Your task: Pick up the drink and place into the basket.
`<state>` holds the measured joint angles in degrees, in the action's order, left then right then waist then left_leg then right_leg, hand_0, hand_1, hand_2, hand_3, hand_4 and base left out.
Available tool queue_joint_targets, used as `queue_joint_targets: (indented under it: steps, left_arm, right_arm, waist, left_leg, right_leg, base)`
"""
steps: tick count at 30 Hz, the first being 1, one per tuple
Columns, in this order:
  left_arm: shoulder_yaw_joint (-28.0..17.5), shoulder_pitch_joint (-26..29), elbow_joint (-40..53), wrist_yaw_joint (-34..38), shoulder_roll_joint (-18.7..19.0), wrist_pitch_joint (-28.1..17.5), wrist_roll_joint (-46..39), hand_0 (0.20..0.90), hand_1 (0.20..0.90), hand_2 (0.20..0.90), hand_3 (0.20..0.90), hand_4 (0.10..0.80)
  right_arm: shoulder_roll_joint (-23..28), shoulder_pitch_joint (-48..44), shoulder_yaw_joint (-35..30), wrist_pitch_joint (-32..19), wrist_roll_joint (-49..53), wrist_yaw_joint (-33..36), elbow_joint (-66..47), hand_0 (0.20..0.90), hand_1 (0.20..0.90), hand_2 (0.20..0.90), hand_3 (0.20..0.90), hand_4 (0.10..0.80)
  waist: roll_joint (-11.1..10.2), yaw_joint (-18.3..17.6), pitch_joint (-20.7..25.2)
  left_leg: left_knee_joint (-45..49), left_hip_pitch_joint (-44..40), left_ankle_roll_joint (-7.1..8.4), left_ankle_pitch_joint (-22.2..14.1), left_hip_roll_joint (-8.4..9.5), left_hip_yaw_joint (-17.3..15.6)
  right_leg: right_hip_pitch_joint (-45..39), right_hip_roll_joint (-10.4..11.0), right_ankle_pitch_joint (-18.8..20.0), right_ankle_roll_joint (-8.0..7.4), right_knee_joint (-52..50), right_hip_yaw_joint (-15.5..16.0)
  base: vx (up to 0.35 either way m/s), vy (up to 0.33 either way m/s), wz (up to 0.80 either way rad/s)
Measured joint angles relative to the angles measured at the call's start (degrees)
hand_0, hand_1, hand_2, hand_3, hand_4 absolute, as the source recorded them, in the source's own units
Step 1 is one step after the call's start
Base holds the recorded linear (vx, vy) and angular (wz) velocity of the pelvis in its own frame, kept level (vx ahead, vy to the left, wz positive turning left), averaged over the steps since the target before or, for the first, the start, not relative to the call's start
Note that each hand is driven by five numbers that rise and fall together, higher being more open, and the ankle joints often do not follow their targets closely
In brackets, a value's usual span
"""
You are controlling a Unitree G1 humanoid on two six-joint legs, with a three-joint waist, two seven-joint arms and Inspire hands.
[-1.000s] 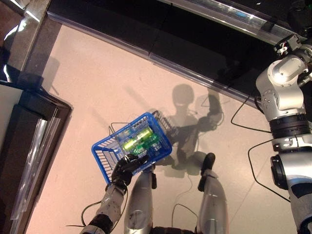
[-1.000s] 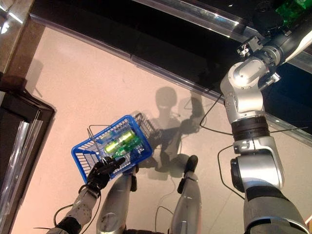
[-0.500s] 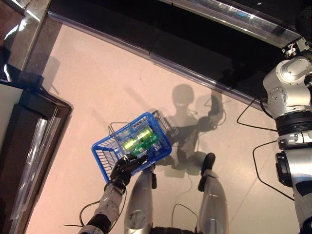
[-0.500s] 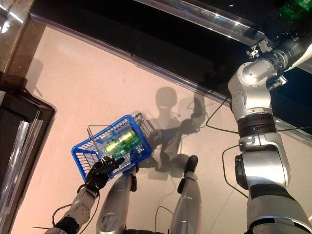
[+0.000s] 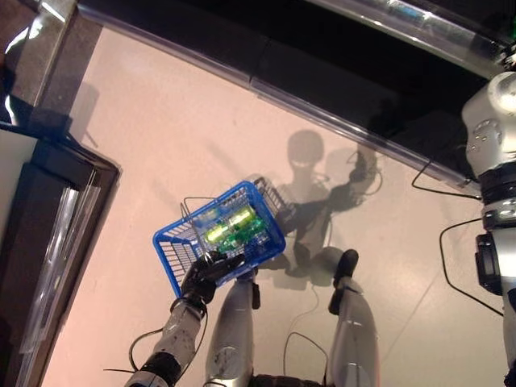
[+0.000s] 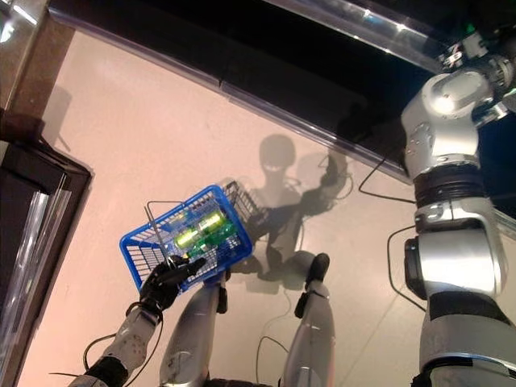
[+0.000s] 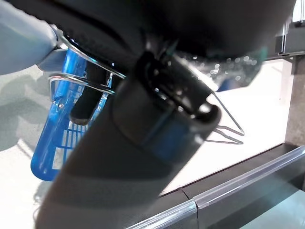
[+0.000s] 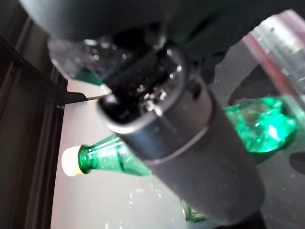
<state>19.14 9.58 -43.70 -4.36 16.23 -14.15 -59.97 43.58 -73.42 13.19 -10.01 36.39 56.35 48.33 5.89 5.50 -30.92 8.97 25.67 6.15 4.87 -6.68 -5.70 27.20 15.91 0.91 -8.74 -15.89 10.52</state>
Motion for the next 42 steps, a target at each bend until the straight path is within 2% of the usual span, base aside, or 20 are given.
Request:
queue_joint_targets:
  steps: [6, 7, 8, 14, 36, 42]
  left_arm:
    - [0.4, 0.0, 0.7, -0.2, 0.2, 0.0, -0.6, 0.300, 0.300, 0.300, 0.200, 0.100]
    - [0.5, 0.0, 1.1, -0.2, 0.2, 0.2, -1.0, 0.300, 0.300, 0.300, 0.200, 0.100]
    - [0.5, 0.0, 1.3, -0.2, 0.2, 0.3, -1.0, 0.300, 0.300, 0.300, 0.200, 0.100]
    - [0.5, 0.0, 2.2, -0.2, 0.7, 0.3, -1.2, 0.300, 0.300, 0.300, 0.200, 0.100]
    - [0.7, -0.1, 2.7, -0.9, 0.9, 0.4, -2.4, 0.300, 0.300, 0.300, 0.200, 0.100]
    - [0.6, -0.5, 2.6, -1.1, 0.9, 1.3, -3.3, 0.300, 0.300, 0.300, 0.200, 0.100]
  right_arm:
    - [0.1, -0.3, 2.1, 0.0, 0.1, -0.3, 0.5, 0.900, 0.900, 0.900, 0.900, 0.800]
    - [0.1, -0.3, 2.1, 0.0, 0.1, -0.6, 0.5, 0.568, 0.568, 0.568, 0.513, 0.413]
    - [0.1, -0.3, 2.1, 0.0, 0.1, -0.7, 0.5, 0.300, 0.300, 0.300, 0.200, 0.100]
    - [1.8, -0.6, 2.2, 0.1, 0.3, -1.3, 0.8, 0.300, 0.300, 0.300, 0.200, 0.100]
    - [1.9, -0.6, 2.6, -0.6, 0.2, -2.7, 1.5, 0.300, 0.300, 0.300, 0.200, 0.100]
    - [1.9, 1.5, 1.3, -0.6, -4.1, -4.5, -10.5, 0.300, 0.300, 0.300, 0.200, 0.100]
  waist:
    - [0.0, 0.5, 0.0]
    - [0.0, 0.6, 0.0]
    - [0.0, 0.6, 0.0]
    - [0.0, 0.5, 0.0]
    - [0.0, 0.3, 0.0]
    - [0.0, -0.2, 0.0]
  left_leg:
    - [0.0, 0.5, -0.13, 0.1, 0.29, 0.1]
    - [0.0, 0.6, -0.17, 0.1, 0.35, 0.1]
    - [0.0, 0.7, -0.20, 0.1, 0.41, 0.2]
    - [0.0, 1.6, -0.46, 0.3, 0.97, 0.2]
    - [1.3, 1.4, -0.59, 0.4, 1.06, 0.3]
    - [2.6, 0.5, -0.69, 0.3, 0.96, 0.4]
  right_leg:
    - [0.4, 0.3, 0.1, -0.10, 0.0, 0.1]
    - [0.5, 0.4, 0.1, -0.12, 0.0, 0.1]
    - [0.5, 0.4, 0.1, -0.15, 0.0, 0.1]
    - [1.5, 1.0, 0.3, -0.35, -0.1, 0.0]
    - [1.0, 1.2, 0.4, -0.23, -1.1, 0.1]
    - [-0.3, 1.2, 0.5, -0.06, -2.0, -0.1]
  base:
    - [0.000, -0.005, 0.01]
    - [0.000, 0.000, 0.00]
    - [-0.009, -0.016, 0.03]
    - [0.000, 0.000, 0.00]
    - [-0.036, 0.006, 0.00]
    - [0.000, 0.000, 0.00]
